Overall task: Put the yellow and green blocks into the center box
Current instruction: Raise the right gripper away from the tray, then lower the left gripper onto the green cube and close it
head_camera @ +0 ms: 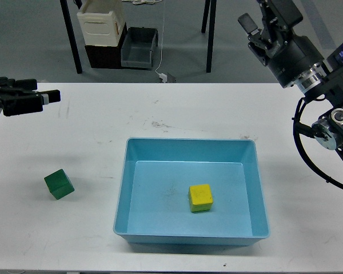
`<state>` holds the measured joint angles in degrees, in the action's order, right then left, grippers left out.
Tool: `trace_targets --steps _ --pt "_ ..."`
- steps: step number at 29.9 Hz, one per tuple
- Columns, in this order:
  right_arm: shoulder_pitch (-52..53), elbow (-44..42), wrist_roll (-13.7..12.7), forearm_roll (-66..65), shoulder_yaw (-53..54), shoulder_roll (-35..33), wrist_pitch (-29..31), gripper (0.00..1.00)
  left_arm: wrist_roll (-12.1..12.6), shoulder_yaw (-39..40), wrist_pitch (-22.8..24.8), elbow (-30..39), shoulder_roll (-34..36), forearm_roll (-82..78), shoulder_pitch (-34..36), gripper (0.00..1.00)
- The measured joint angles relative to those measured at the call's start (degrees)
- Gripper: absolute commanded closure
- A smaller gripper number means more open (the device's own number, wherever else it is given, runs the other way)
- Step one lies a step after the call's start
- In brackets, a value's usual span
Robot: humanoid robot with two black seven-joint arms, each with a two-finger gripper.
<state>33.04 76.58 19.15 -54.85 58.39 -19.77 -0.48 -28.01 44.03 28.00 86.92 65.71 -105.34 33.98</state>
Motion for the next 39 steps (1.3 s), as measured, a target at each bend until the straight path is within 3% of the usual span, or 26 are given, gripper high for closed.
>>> trace_targets --steps 10,15,34,39 --pt "-19.34 8.39 0.11 0.1 12.42 -2.18 0.29 0.01 0.0 -24.37 0.0 -0.06 -4.31 -11.97 13.24 0.01" --pt "-24.51 9.74 0.25 0.11 15.87 -2.2 0.32 0.01 0.0 -31.88 0.0 -2.25 -5.57 -16.86 15.93 0.01" --pt "-28.03 9.88 0.63 0.13 17.83 -2.2 0.22 0.01 0.02 -36.89 0.0 -9.75 -8.99 -19.66 15.83 0.02" --pt "-28.03 9.81 0.63 0.12 17.77 -2.2 0.19 0.01 0.02 -38.62 0.0 -12.08 -10.61 -19.66 15.77 0.13"
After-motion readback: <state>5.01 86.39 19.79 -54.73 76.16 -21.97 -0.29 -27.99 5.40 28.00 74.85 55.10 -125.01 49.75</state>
